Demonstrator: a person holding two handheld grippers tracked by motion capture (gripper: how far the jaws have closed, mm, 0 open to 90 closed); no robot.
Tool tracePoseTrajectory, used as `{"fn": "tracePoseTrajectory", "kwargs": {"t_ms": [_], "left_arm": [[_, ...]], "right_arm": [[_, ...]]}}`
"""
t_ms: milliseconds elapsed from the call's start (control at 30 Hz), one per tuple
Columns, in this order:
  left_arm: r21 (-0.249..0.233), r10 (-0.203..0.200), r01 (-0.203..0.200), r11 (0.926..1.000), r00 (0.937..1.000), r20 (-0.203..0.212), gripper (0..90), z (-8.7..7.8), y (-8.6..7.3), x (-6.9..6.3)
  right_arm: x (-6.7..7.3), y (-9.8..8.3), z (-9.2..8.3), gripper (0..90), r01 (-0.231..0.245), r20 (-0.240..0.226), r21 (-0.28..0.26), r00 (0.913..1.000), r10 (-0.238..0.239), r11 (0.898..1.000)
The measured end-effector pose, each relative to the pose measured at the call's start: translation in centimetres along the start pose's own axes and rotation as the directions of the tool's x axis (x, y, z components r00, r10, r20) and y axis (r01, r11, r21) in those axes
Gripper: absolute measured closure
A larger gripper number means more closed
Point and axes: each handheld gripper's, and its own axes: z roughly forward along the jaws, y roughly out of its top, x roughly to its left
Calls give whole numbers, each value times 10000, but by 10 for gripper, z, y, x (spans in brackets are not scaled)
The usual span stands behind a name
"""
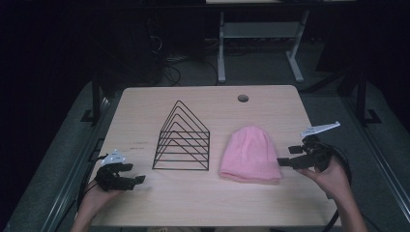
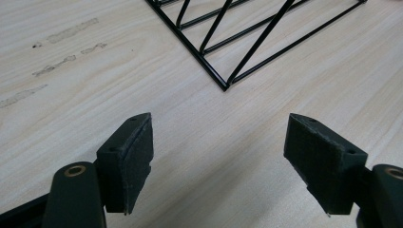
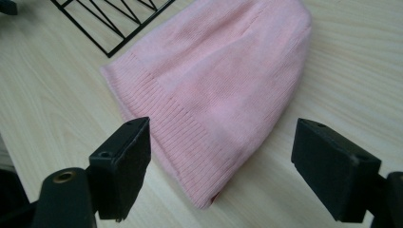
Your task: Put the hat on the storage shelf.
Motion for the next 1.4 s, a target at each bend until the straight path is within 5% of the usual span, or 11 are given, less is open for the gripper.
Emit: {"fn": "tracePoseTrajectory", "kwargs": {"t_ms": [667, 1400], "left_arm": [[72, 32, -32, 10000, 10000, 58, 252, 0, 1, 0], [51, 64, -64, 10000, 10000, 38, 252, 0, 2, -2]], "right_arm": [[-26, 46, 29, 207, 54, -365, 594, 9993, -32, 9982], [-54, 85, 76, 221, -166, -73, 1547, 9998, 179, 9878]]}}
